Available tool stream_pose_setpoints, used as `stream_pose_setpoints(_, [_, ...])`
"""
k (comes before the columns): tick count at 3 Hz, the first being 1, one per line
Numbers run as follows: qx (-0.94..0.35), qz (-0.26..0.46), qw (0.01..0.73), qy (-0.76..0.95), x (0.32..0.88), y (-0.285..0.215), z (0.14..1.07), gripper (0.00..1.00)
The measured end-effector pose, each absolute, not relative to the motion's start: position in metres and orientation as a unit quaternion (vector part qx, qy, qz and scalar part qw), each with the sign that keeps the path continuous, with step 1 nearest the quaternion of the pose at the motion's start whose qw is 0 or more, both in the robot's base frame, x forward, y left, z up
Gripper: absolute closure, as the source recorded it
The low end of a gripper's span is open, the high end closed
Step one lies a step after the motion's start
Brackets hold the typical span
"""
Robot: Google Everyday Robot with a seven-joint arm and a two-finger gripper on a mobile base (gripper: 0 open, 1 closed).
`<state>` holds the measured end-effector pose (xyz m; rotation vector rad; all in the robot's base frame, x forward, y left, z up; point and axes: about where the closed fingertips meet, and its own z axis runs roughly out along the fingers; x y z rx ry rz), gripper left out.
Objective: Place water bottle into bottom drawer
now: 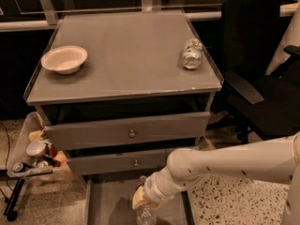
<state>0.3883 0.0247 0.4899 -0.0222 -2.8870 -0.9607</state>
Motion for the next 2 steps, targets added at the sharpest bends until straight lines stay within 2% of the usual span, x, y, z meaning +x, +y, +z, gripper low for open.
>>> stream_pose_setpoints(2, [-0.041,-0.336,0.046,-0.94,0.388,0.033,0.439,1.0])
